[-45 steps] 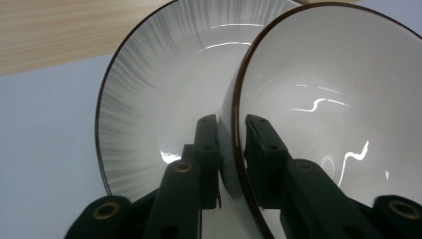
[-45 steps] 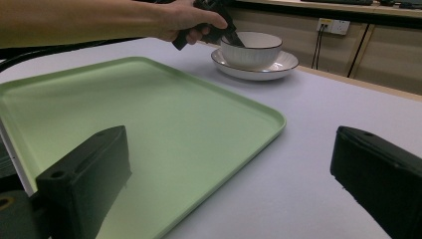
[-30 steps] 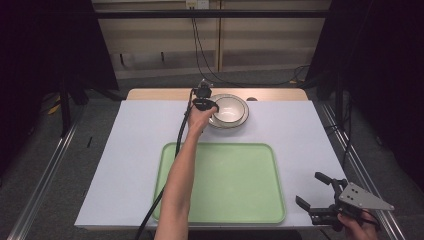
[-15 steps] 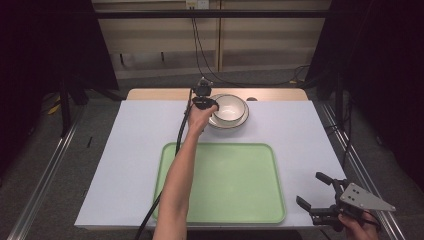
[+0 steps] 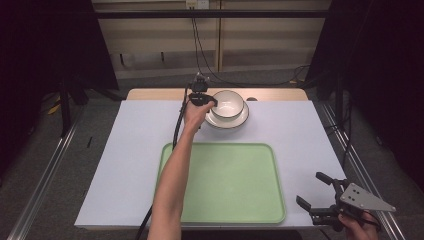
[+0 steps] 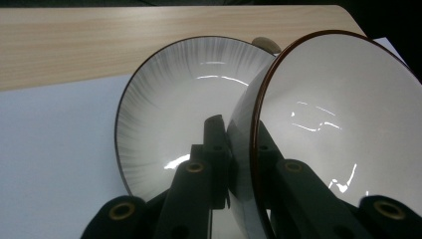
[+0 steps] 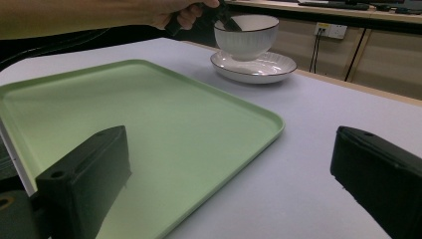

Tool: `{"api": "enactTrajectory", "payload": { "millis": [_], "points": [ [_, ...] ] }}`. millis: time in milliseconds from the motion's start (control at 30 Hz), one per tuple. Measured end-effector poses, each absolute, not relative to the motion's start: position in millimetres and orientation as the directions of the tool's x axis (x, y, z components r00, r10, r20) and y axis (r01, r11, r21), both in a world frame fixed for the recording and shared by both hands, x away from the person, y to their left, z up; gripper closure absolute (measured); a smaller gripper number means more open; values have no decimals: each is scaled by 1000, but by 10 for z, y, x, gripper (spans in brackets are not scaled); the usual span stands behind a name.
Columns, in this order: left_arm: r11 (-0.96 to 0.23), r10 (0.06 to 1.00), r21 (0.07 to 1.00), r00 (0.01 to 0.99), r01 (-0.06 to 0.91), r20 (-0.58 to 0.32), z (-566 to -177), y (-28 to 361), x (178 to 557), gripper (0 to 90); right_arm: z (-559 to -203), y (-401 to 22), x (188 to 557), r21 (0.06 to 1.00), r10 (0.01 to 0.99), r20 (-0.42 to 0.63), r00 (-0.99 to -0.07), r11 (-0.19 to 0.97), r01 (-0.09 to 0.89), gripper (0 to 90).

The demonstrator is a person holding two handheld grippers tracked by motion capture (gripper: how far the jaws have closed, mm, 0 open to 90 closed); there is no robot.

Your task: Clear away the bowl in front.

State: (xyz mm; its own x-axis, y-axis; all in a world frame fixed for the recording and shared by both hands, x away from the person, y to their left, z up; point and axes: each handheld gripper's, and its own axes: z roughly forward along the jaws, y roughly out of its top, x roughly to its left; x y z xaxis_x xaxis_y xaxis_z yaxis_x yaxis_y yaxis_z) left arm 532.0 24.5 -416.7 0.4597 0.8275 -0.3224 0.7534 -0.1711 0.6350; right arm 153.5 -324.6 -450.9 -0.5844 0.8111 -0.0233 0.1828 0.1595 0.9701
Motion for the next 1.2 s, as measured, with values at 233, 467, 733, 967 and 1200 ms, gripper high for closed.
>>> {"api": "enactTrajectory", "payload": {
  "millis": [233,467,733,967,1200],
  "points": [
    [-169,822,643,467,747,-326,-4069,345,5279,827,-4506,-3241,1531,969,808,-22,-589,162,185,20],
    [-174,811,650,482,740,-331,-4009,405,5235,827,-4507,-3243,1529,971,815,-14,-580,148,186,19],
    [-203,796,670,519,714,-312,-3875,477,5136,827,-4508,-3242,1532,970,807,-27,-590,164,180,19],
    [-211,773,684,547,698,-320,-3793,510,5062,827,-4506,-3239,1528,970,810,-22,-586,158,183,19],
    [-234,761,683,568,692,-314,-3738,517,4974,827,-4509,-3240,1535,971,807,-28,-589,163,177,19]
  ]
}}
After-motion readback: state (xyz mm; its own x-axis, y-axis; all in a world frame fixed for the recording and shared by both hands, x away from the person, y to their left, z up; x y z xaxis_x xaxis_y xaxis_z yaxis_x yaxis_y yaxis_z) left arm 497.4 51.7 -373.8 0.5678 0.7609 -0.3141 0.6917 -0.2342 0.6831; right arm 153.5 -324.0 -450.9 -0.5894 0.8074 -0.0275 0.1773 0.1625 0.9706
